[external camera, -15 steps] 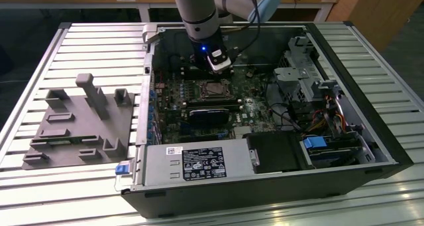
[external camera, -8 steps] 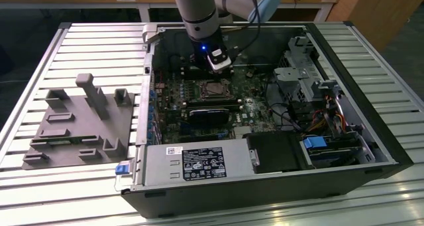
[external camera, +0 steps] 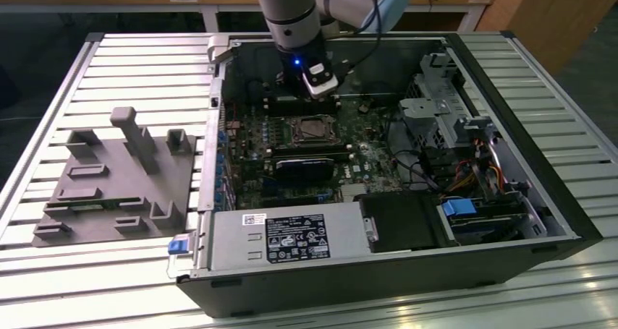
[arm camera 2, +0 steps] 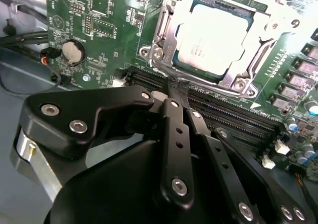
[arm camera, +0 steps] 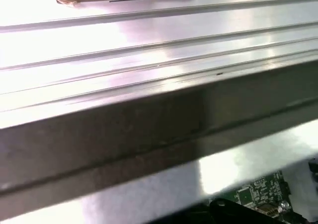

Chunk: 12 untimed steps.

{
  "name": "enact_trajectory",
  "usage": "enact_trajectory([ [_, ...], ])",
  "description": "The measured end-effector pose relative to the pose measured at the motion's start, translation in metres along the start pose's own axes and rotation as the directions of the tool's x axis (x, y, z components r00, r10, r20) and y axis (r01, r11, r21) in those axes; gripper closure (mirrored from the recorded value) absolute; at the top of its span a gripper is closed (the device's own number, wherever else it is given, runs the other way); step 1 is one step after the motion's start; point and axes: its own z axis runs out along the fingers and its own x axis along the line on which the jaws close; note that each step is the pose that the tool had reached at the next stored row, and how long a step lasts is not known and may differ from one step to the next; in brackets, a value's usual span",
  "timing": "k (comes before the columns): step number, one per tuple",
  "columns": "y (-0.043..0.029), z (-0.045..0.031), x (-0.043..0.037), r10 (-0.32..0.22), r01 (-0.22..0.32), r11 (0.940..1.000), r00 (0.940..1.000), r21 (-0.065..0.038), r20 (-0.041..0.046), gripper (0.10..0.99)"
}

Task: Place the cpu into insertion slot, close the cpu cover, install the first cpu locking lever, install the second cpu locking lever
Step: 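Install the first cpu locking lever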

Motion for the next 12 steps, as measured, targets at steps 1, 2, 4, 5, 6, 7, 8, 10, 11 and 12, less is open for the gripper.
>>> enact_trajectory([
  [1,0.0002,-0.0014,-0.0003,0.000,0.000,1.0000,1.0000,0.000,0.0000,0.980],
  [2,0.0004,-0.0024,-0.0006,0.000,0.000,1.0000,1.0000,0.000,0.0000,0.980],
  [4,0.0005,-0.0026,-0.0007,0.000,0.000,1.0000,1.0000,0.000,0.0000,0.980],
  [5,0.0005,-0.0027,-0.0007,0.000,0.000,1.0000,1.0000,0.000,0.0000,0.980],
  [6,0.0005,-0.0027,-0.0007,0.000,0.000,1.0000,1.0000,0.000,0.0000,0.980],
  [7,0.0004,-0.0027,-0.0007,0.000,0.000,1.0000,1.0000,0.000,0.0000,0.980],
  [8,0.0005,-0.0026,-0.0010,0.000,0.000,1.0000,1.0000,0.000,-0.0004,0.980],
  [10,0.0010,-0.0020,-0.0029,0.001,-0.001,1.0000,1.0000,0.003,-0.0066,0.980],
  [11,0.0013,-0.0017,-0.0040,0.001,-0.001,1.0000,0.9999,0.006,-0.0115,0.980],
  [12,0.0015,-0.0013,-0.0051,0.002,-0.002,1.0000,0.9998,0.009,-0.0175,0.980],
])
